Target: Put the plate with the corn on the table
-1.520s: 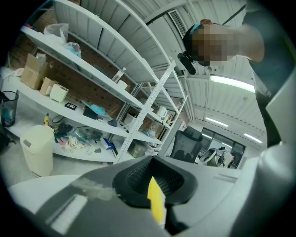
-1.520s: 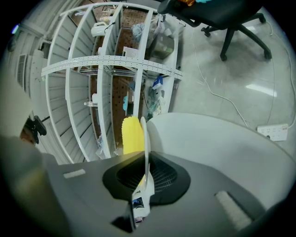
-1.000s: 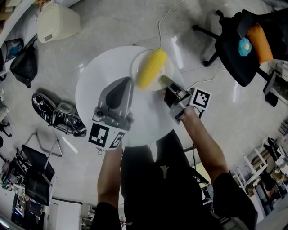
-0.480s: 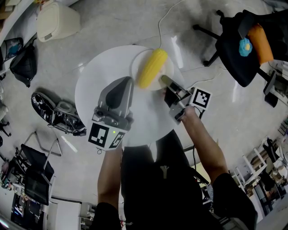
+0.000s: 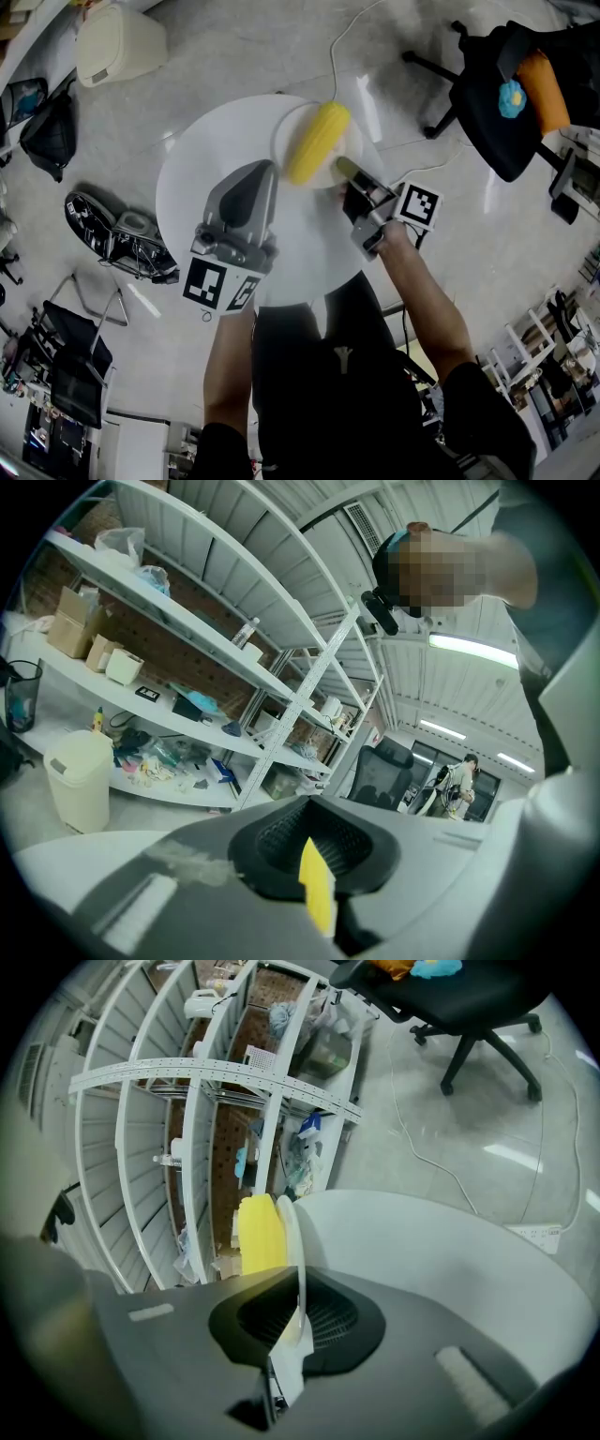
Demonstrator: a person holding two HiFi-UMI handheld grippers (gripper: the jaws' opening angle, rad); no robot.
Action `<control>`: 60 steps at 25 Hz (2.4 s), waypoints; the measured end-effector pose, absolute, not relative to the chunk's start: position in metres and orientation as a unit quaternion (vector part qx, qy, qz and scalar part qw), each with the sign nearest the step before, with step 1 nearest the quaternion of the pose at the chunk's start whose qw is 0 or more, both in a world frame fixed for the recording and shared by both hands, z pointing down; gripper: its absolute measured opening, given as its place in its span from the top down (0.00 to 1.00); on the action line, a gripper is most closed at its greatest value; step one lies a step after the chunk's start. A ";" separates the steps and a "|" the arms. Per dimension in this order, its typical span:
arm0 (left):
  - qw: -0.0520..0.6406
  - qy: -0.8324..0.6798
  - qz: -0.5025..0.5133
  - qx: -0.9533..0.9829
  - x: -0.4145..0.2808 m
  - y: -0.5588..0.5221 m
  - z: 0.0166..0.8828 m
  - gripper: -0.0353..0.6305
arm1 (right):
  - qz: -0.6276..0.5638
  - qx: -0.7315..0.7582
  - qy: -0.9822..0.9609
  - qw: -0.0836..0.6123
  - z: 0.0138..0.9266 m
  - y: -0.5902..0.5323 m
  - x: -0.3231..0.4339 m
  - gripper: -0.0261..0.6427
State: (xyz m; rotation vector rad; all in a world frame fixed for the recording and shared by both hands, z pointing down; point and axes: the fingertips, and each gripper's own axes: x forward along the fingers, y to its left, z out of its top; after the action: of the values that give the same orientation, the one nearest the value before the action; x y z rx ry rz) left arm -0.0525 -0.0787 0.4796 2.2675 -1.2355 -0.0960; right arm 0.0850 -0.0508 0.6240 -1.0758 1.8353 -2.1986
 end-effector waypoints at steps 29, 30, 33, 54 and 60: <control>0.279 -0.461 -0.045 0.841 -0.056 -0.077 0.480 0.94 | -0.708 -0.411 0.572 -0.049 0.629 -0.048 0.086 0.88; 0.279 -0.461 -0.046 0.841 -0.056 -0.077 0.480 0.94 | -0.708 -0.412 0.571 -0.051 0.628 -0.048 0.086 0.88; 0.278 -0.461 -0.046 0.841 -0.055 -0.078 0.478 0.94 | -0.703 -0.415 0.575 -0.059 0.626 -0.049 0.085 0.85; 0.273 -0.457 -0.048 0.845 -0.055 -0.075 0.469 0.94 | -0.642 -0.397 0.649 -0.089 0.606 -0.055 0.062 0.62; 0.273 -0.457 -0.046 0.845 -0.055 -0.074 0.469 0.94 | -0.634 -0.393 0.658 -0.100 0.602 -0.055 0.059 0.56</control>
State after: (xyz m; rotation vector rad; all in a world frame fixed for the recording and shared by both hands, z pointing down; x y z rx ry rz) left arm -0.0550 -0.0739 0.4689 2.2748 -1.2296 -0.1227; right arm 0.0587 -0.0549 0.6023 -1.3206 2.2091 -2.1305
